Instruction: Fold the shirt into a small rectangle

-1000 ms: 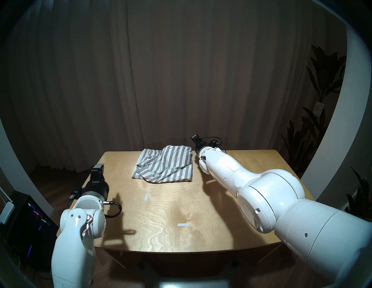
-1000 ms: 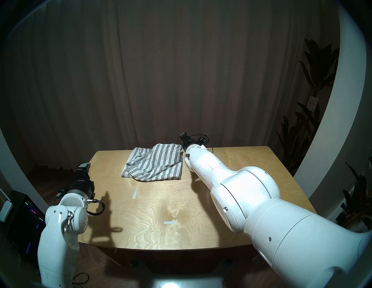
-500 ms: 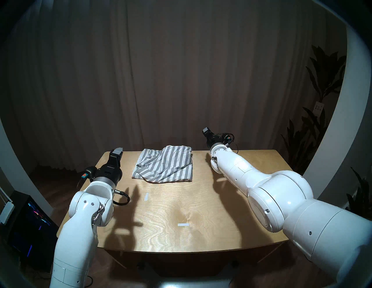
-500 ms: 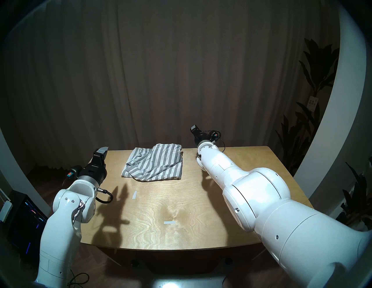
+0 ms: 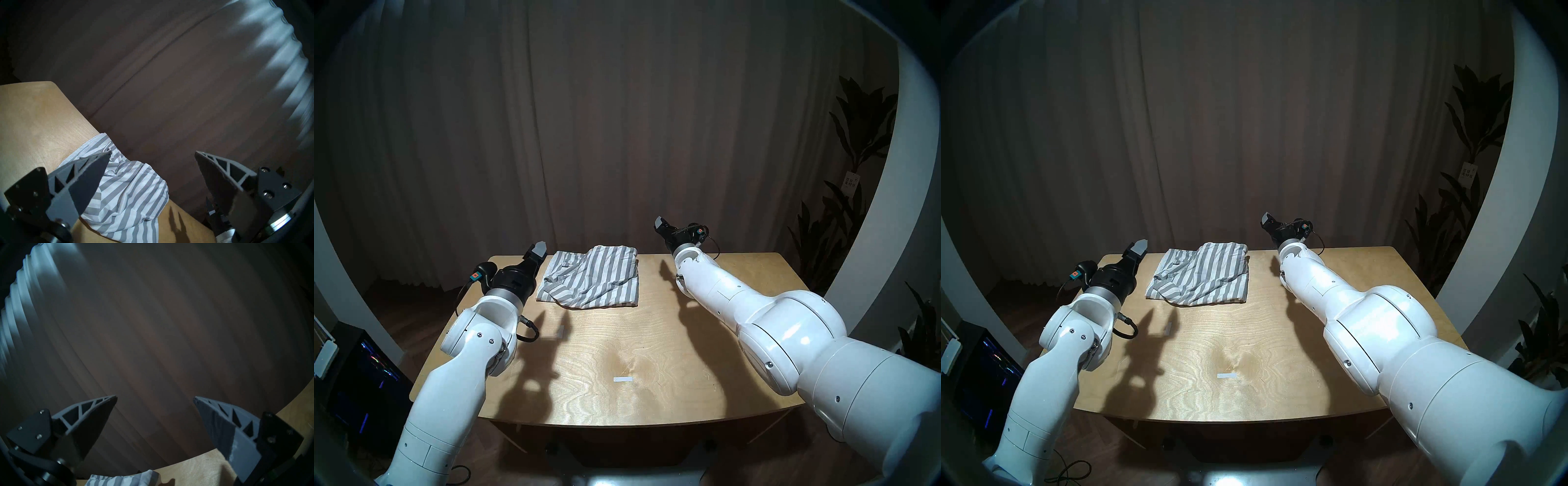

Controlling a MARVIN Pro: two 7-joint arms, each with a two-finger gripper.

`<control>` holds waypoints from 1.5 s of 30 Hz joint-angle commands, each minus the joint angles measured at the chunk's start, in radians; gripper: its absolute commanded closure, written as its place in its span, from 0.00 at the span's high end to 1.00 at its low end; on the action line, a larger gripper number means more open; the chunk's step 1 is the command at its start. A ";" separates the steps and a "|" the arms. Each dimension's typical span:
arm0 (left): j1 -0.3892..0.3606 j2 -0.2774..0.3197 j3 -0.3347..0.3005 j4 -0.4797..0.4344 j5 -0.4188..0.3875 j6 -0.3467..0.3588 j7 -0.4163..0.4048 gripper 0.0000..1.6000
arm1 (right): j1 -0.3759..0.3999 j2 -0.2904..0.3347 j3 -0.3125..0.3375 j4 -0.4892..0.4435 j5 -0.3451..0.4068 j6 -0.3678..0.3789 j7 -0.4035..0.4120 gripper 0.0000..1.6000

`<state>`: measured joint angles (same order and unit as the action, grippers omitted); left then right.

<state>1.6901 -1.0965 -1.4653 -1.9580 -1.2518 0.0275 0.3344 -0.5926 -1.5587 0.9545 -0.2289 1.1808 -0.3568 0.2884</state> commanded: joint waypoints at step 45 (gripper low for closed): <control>-0.247 0.163 0.242 0.207 0.657 -0.025 -0.008 1.00 | -0.033 0.158 -0.133 -0.097 -0.181 -0.320 0.129 1.00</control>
<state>1.5025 -0.9518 -1.2274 -1.7605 -0.6698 0.0272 0.3206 -0.6288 -1.4038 0.8239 -0.2867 1.0069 -0.6295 0.3982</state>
